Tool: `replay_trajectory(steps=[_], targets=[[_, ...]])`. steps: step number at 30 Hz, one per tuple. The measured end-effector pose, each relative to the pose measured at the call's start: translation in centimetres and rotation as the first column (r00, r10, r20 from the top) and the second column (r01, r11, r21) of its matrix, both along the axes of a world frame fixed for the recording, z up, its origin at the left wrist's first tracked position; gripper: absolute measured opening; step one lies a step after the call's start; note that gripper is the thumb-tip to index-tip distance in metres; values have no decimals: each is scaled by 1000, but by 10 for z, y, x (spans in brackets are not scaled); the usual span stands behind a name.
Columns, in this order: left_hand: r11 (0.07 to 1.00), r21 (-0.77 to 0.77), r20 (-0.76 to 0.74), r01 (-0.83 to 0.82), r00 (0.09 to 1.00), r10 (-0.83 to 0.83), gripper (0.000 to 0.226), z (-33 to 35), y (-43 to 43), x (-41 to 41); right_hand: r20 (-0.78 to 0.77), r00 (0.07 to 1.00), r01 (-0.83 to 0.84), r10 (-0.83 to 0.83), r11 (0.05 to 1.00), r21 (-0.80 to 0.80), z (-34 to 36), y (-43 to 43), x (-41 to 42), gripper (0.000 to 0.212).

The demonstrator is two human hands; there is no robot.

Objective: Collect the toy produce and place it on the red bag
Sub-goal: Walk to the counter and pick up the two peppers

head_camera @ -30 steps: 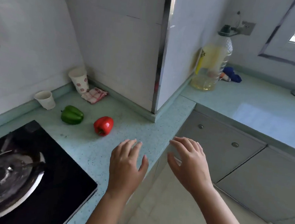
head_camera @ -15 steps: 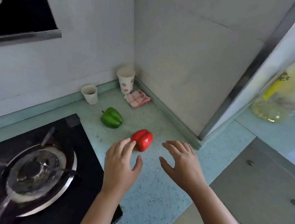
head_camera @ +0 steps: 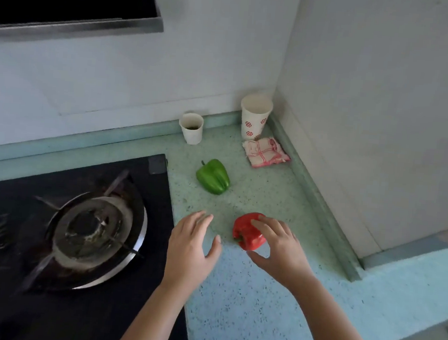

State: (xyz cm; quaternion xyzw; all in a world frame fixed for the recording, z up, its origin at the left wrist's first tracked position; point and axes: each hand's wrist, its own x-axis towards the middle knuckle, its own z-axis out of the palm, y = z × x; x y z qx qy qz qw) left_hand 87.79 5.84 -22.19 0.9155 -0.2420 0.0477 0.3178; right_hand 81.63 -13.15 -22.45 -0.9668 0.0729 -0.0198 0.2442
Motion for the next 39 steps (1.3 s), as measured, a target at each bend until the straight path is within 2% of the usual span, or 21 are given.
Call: replay_trajectory(steps=[10,17,24,30,39], targets=[[996,32,-45,-79,996,81,45,-11,-24,32,-75,996,-44,55,988,148,-19,-18,33,67],[996,5,-29,-93,995,93,45,-17,-44,62,-133,991,55,-7,932,359,-27,-28,52,67],[995,-3,-50,-95,994,95,49,-23,-62,94,-88,992,118,-90,905,410,-21,-42,79,61],[993,13,-49,-120,991,121,54,-33,-73,115,-79,983,182,-164,880,439,-20,-52,99,63],[984,53,-108,-173,978,178,72,-47,-82,125,-70,971,235,-229,855,463,-26,-58,113,64]])
